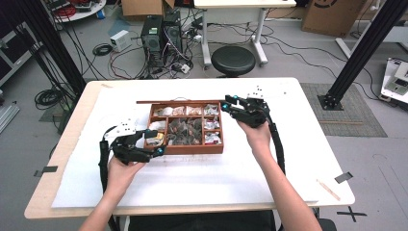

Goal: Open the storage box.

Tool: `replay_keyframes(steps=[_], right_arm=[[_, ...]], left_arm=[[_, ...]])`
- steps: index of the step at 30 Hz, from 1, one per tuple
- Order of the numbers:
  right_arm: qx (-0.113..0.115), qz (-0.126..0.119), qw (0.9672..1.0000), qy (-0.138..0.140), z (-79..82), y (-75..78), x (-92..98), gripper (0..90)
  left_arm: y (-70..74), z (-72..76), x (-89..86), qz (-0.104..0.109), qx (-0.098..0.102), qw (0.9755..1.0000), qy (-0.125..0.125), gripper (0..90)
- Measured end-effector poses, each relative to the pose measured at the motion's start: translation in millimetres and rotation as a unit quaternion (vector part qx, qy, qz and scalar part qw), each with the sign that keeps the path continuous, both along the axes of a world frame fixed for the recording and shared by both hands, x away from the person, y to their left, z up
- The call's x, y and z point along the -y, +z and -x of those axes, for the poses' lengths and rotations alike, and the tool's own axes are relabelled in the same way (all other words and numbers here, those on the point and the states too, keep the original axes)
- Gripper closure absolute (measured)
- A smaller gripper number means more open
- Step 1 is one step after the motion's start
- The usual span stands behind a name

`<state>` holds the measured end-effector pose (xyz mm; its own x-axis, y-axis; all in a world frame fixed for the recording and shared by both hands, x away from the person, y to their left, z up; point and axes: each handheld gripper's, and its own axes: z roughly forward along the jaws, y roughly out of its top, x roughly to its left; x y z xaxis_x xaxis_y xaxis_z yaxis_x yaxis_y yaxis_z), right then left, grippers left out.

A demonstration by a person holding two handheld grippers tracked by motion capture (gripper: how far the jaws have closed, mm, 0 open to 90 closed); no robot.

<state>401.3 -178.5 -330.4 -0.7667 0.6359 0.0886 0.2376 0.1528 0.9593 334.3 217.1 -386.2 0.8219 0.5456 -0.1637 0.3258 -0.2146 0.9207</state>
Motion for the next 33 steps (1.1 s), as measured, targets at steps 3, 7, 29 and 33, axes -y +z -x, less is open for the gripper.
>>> replay_keyframes(steps=[3,7,29,33], right_arm=[[-0.005,-0.008,0.9999,0.01,-0.8,3.1,1.2,67.9],[0.014,0.004,0.9999,0.004,0.8,2.0,-5.5,66.6],[0.014,0.041,0.9984,-0.036,-13.3,-10.2,-9.4,65.4],[0.011,0.039,0.9985,-0.037,-13.5,-10.0,-9.5,65.3]], left_arm=[[0.8,-4.6,3.3,0.0,-0.014,0.9999,0.001,25.9],[-5.7,-17.2,14.1,-0.003,-0.037,0.9992,0.013,25.9],[-3.7,-31.7,16.4,0.006,-0.06,0.9978,0.028,26.4],[1.2,-37.1,25.2,-0.022,-0.056,0.9978,0.027,31.1]])
